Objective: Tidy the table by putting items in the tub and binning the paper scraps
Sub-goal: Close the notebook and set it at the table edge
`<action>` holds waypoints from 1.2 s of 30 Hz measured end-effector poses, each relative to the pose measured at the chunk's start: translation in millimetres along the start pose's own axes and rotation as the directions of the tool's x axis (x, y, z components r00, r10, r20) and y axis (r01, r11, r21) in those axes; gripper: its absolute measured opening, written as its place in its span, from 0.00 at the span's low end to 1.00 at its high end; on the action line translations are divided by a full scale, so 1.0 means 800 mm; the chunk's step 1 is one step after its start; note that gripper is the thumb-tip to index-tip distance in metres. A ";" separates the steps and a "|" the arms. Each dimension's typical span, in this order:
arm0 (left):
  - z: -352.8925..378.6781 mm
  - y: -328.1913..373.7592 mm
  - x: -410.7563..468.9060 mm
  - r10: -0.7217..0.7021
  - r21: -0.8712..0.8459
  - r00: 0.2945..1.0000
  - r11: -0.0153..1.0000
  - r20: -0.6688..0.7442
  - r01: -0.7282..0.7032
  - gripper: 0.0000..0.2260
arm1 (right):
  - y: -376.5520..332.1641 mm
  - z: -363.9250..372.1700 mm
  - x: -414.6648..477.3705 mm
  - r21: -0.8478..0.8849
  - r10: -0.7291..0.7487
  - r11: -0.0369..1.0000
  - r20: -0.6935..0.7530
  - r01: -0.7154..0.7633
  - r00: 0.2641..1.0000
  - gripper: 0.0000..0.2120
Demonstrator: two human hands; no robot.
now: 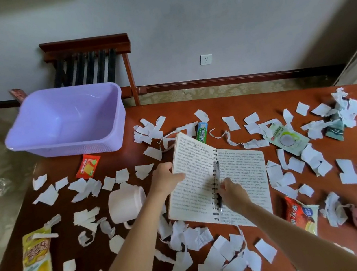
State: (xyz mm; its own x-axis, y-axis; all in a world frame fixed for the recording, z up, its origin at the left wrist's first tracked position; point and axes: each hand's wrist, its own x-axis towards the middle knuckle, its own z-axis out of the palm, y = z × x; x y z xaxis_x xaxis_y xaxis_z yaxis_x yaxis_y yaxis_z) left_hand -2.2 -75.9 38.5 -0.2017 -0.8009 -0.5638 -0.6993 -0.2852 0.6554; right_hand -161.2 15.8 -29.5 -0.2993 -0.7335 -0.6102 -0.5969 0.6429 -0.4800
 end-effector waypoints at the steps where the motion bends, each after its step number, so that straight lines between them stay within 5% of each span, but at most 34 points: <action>1: -0.001 -0.001 -0.009 0.015 0.040 0.999 0.999 0.040 -0.017 0.14 | -0.002 0.001 -0.003 0.003 0.005 1.000 -0.019 -0.005 1.000 0.13; 7: -0.002 -0.012 -0.043 0.081 0.213 0.995 0.975 -0.060 -0.067 0.13 | -0.021 0.014 -0.015 0.100 -0.044 0.994 0.031 0.041 0.999 0.12; 14: 0.009 -0.010 -0.061 0.165 0.178 0.975 0.974 -0.151 -0.137 0.06 | -0.025 0.018 -0.032 0.121 -0.175 0.979 0.087 0.164 0.981 0.17; 19: 0.040 0.025 -0.074 0.216 0.104 0.973 0.973 -0.078 -0.208 0.14 | -0.010 -0.013 -0.038 0.360 -0.056 0.933 0.123 0.008 0.991 0.12; 23: 0.077 0.049 -0.072 0.175 0.089 0.984 0.980 0.032 -0.177 0.13 | 0.011 -0.036 -0.040 0.652 0.016 0.748 0.166 -0.122 0.986 0.10; 26: 0.099 0.043 -0.060 0.087 0.084 0.995 0.992 0.050 -0.091 0.12 | 0.032 -0.045 -0.035 0.922 -0.053 0.327 0.238 -0.209 0.970 0.19; 27: 0.104 0.039 -0.055 0.077 0.104 0.997 0.991 0.028 -0.080 0.12 | 0.039 -0.047 -0.034 0.939 -0.058 0.261 0.248 -0.225 0.967 0.23; 29: 0.113 0.028 -0.047 0.068 0.180 0.997 0.982 -0.042 -0.060 0.11 | 0.057 -0.050 -0.027 0.914 -0.002 0.334 0.246 -0.231 0.969 0.27; 33: 0.118 0.004 -0.037 0.028 0.255 0.988 0.967 -0.154 0.013 0.14 | 0.070 -0.043 -0.020 0.646 0.216 0.743 0.018 -0.176 0.976 0.14; 36: 0.119 -0.007 -0.030 -0.066 0.170 0.987 0.981 -0.145 0.090 0.21 | 0.071 -0.033 -0.011 0.475 0.284 0.857 -0.117 -0.197 0.952 0.14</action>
State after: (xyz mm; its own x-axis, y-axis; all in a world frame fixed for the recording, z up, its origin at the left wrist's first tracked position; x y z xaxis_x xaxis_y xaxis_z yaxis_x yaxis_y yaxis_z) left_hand -59.1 -4.8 0.4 -0.0541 -0.8482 -0.5270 -0.8208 -0.2628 0.5072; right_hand -211.9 53.3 -35.0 -0.5412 -0.5413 -0.6435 -0.0988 0.8009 -0.5906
